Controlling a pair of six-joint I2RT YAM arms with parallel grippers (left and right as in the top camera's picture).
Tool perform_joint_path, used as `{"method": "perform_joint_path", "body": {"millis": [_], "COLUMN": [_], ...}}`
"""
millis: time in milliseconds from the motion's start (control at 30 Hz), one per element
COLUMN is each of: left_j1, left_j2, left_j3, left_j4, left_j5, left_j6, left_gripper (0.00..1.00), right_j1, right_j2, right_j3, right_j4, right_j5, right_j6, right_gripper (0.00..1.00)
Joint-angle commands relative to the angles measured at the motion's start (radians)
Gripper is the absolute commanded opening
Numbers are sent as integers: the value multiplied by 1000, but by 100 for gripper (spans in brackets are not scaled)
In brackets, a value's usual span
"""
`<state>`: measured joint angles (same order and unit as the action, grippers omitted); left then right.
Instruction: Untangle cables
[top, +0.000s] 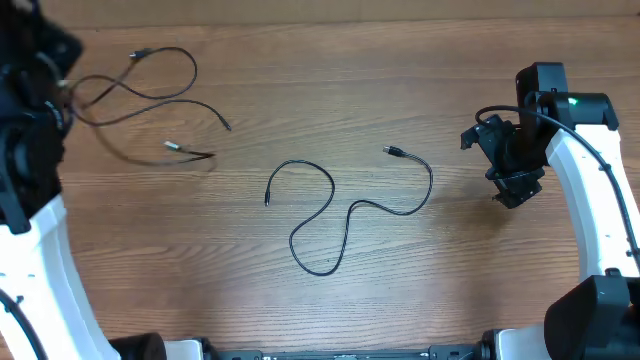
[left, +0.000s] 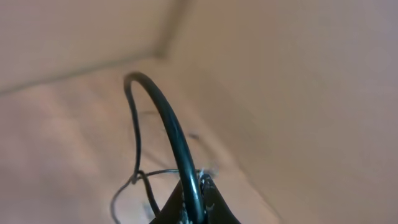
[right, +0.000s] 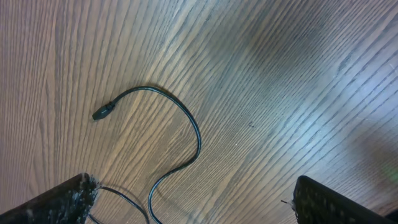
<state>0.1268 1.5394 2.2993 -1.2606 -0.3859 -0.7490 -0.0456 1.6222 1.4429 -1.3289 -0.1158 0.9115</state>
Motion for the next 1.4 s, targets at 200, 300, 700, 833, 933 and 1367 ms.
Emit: {"method": "perform_joint_path", "body": {"millis": [200, 300, 700, 833, 933, 1367], "left_j1": [249, 271, 458, 550, 600, 638], "left_j2": [180, 241, 481, 526, 561, 737], "left_j3": [11, 11, 11, 11, 11, 11], "left_j4": [-216, -262, -198, -177, -180, -217], "left_j5": [-163, -144, 180, 256, 256, 561], "left_j6": [-156, -211, -264, -259, -200, 207], "left_gripper": [4, 4, 5, 6, 12, 58], "right_j1": [-2, -2, -2, -2, -2, -2], "right_j2": [-9, -9, -9, -9, -9, -9], "right_j3": [17, 17, 17, 17, 17, 17], "right_j4": [0, 0, 0, 0, 0, 0], "right_j5": [2, 2, 2, 2, 2, 2], "right_j6": [-4, -4, -4, -4, -4, -4], "right_gripper": [100, 100, 100, 100, 100, 100]}}
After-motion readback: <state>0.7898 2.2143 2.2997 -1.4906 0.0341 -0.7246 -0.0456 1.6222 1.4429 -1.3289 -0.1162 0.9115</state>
